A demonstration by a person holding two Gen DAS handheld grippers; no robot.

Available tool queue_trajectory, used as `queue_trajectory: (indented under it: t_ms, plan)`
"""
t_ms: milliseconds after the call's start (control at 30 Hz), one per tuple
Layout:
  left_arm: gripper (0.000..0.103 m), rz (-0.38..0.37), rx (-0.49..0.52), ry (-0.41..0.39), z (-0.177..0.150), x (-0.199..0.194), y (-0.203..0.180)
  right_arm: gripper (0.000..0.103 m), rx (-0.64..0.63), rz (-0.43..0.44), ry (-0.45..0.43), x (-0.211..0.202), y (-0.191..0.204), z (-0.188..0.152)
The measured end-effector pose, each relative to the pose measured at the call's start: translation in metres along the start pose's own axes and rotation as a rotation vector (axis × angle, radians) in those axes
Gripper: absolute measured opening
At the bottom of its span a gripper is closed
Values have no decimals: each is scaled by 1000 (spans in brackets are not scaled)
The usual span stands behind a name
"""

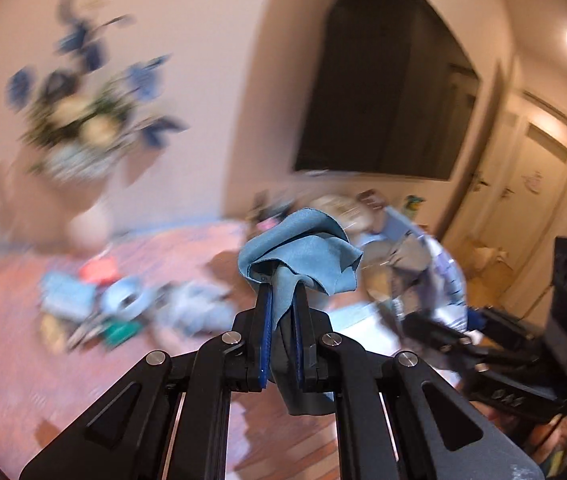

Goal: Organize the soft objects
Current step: 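Carry the cloth and snack bag to the bowl and release both, then grasp the clear bag with the left gripper while the right grasps the blue masks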

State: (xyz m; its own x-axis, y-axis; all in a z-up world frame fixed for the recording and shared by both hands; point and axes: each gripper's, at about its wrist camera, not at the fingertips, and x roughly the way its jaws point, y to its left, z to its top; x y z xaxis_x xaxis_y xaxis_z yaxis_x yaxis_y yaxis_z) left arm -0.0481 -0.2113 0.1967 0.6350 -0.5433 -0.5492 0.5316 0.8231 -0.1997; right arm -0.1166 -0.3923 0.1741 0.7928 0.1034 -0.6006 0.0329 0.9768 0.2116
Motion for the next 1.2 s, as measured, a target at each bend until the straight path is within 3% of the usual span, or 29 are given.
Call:
queue_trajectory:
  t_ms: [167, 333, 533, 733, 767, 800, 933, 1200]
  plan:
    - [6, -100, 83, 4, 31, 35, -72, 48, 109, -102, -51, -18, -66, 21]
    - [6, -178, 118, 67, 40, 90, -123, 48, 282, -202, -28, -15, -146, 30]
    - [6, -179, 121, 186, 25, 176, -155, 48, 451, -276, 52, 14, -214, 18]
    - [11, -175, 132, 261, 10, 225, -168, 50, 574, -254, 109, 40, -254, 1]
    - [15, -169, 133, 266, 8, 228, -168, 52, 584, -242, 110, 42, -258, 0]
    - [28, -164, 132, 275, 7, 230, -169, 55, 586, -236, 109, 43, -261, -1]
    - [43, -191, 135, 281, 2, 221, -167, 55, 565, -229, 80, 31, -254, 1]
    - [48, -249, 155, 207, 3, 143, -160, 55, 487, -220, 34, -3, -204, 9]
